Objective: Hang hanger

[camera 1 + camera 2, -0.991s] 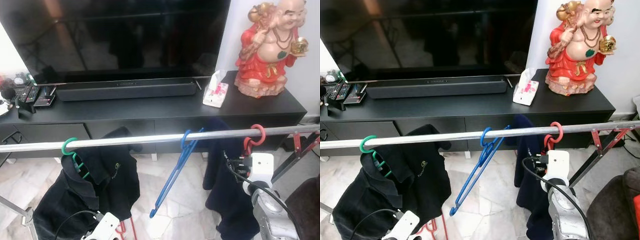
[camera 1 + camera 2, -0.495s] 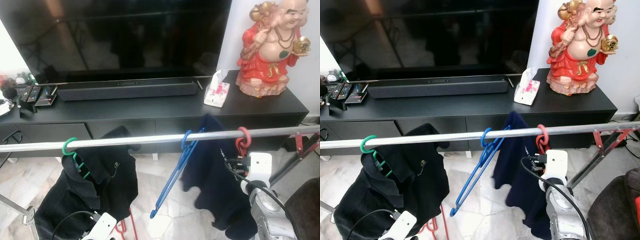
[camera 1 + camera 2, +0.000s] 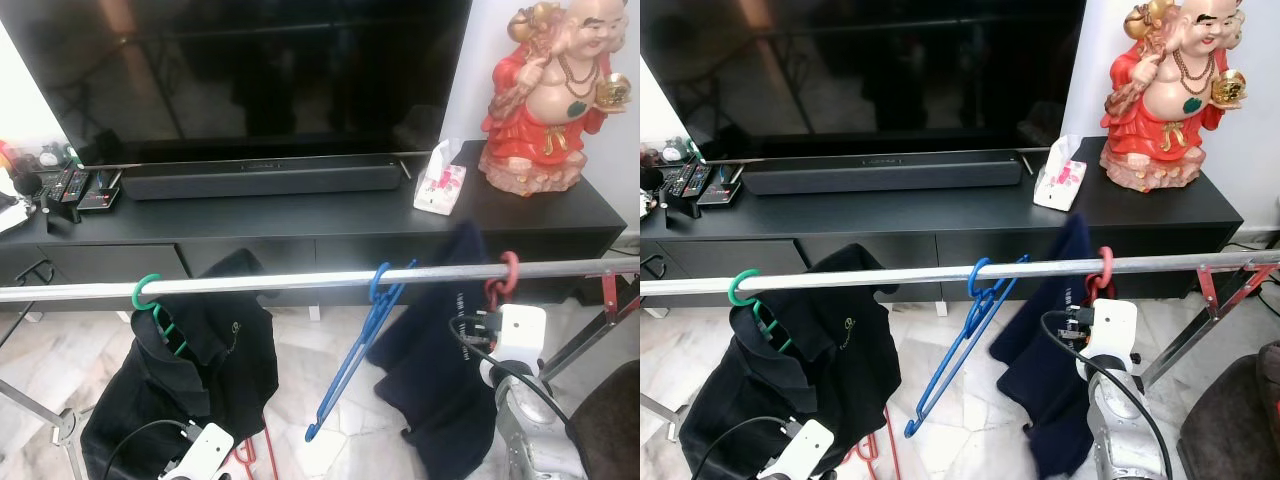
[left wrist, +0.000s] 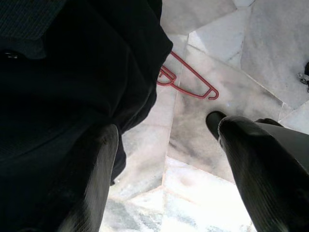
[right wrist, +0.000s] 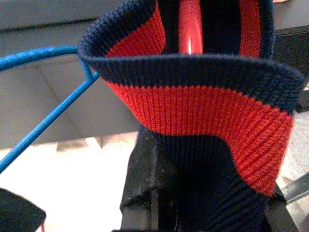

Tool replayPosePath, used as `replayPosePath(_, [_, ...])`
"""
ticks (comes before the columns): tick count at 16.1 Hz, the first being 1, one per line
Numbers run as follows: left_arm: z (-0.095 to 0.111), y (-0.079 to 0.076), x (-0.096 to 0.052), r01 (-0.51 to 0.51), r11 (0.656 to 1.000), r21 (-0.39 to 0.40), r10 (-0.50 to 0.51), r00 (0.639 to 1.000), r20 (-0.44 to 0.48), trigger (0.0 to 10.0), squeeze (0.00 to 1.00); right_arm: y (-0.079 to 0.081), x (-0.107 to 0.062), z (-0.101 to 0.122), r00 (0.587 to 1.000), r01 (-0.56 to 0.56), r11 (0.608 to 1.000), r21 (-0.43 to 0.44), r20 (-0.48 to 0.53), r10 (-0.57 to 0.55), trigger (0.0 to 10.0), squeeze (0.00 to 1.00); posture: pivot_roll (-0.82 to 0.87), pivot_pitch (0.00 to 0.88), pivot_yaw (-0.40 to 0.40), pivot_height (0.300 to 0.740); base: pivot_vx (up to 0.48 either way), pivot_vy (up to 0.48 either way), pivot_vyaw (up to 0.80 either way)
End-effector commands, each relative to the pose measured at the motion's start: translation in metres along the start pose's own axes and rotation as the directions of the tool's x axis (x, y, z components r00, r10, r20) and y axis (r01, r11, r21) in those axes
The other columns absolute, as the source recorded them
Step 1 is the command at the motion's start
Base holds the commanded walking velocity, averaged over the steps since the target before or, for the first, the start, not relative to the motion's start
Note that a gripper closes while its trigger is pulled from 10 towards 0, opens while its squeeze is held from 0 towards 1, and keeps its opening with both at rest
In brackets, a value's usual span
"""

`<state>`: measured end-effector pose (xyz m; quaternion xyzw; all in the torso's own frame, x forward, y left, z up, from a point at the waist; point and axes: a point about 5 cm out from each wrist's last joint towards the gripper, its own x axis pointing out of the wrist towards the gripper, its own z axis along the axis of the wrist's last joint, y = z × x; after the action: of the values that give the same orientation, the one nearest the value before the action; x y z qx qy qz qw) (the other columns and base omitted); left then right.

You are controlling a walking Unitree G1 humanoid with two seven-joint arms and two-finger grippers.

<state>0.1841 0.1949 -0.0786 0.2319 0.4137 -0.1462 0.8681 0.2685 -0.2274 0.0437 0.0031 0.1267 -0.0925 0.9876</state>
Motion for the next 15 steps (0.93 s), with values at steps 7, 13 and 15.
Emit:
replayPosePath(7, [-0.01, -0.002, -0.003, 0.006, 1.0, 0.015, -0.006, 0.999, -0.033, 10.0, 0.0, 0.003, -0.023, 0.01, 0.982, 0.036, 0.997, 0.066, 0.185, -0.047, 0.0, 0.0, -0.04, 0.0, 0.064, 0.74, 0.0, 0.0, 0.0])
replayPosePath(13, [-0.013, -0.008, -0.003, 0.022, 1.0, 0.017, -0.022, 0.999, -0.039, 10.0, 0.0, 0.014, -0.04, -0.003, 0.985, 0.0, 1.0, 0.031, 0.173, -0.005, 0.0, 0.0, -0.05, 0.0, 0.068, 0.74, 0.0, 0.0, 0.0])
replayPosePath(15, [-0.014, -0.008, -0.003, 0.023, 1.0, 0.016, -0.022, 0.999, -0.041, 10.0, 0.0, 0.012, -0.043, -0.006, 0.985, 0.01, 0.999, 0.037, 0.169, -0.016, 0.0, 0.0, -0.05, 0.001, 0.067, 0.74, 0.0, 0.0, 0.0])
